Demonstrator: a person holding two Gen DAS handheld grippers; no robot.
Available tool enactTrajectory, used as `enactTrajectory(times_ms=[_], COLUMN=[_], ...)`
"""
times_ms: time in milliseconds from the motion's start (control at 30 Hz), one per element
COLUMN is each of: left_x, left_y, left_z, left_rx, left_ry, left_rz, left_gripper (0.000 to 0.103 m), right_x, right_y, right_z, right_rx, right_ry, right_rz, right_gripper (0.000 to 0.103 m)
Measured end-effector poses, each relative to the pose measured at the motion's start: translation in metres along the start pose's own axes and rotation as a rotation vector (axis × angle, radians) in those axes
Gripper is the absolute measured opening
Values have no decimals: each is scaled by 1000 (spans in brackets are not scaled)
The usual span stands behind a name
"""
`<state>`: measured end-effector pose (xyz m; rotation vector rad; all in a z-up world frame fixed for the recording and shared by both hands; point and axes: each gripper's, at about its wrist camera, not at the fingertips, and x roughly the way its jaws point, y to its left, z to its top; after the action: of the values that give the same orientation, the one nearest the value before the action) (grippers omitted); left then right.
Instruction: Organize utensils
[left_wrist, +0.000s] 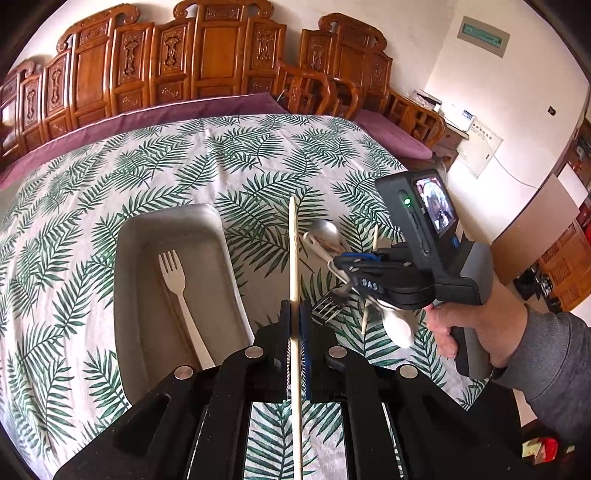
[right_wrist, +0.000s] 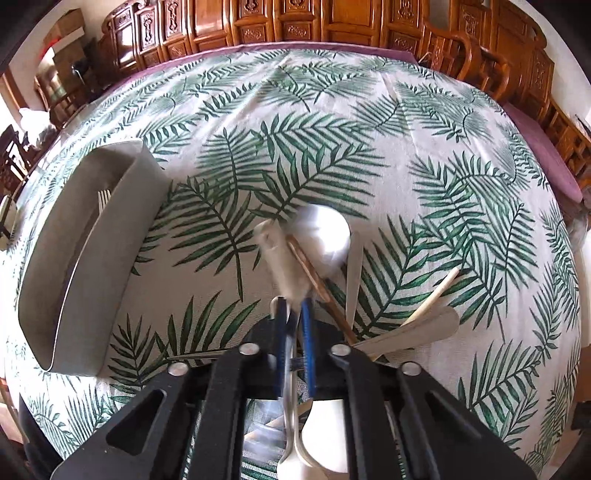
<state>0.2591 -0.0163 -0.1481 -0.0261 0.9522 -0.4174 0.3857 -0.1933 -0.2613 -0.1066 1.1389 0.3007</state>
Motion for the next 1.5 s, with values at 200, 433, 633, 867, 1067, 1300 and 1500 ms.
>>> enactTrajectory(times_ms=[200,433,633,867,1067,1300,1500], left_x=[1,0,-2,-10,-19,-23,-19], left_y=[-1,2,1,2,13,34,56], left_z=[-3,-2,2,8,20,35,46], left_rx=[0,-3,-2,-3,-8,-28,-43], left_ry=[5,3,-5,-24,-51,-67,-62], left_rz=[2,9,15,32,65,104,136], left_gripper=[4,4,4,4,4,4,4], right_x=[-7,-17,-35,-66,-89,-106,-112], right_y=[-1,2,6,17,25,31,37], right_z=[0,-1,6,17,23,21,16], right_rx=[-8,9,6,-19,-46,-62,-59], right_ry=[-26,-44,-81,-145,-187,-206,-213], right_rz=[38,103,135,167,159,161,179], right_gripper=[6,6,6,6,6,6,6])
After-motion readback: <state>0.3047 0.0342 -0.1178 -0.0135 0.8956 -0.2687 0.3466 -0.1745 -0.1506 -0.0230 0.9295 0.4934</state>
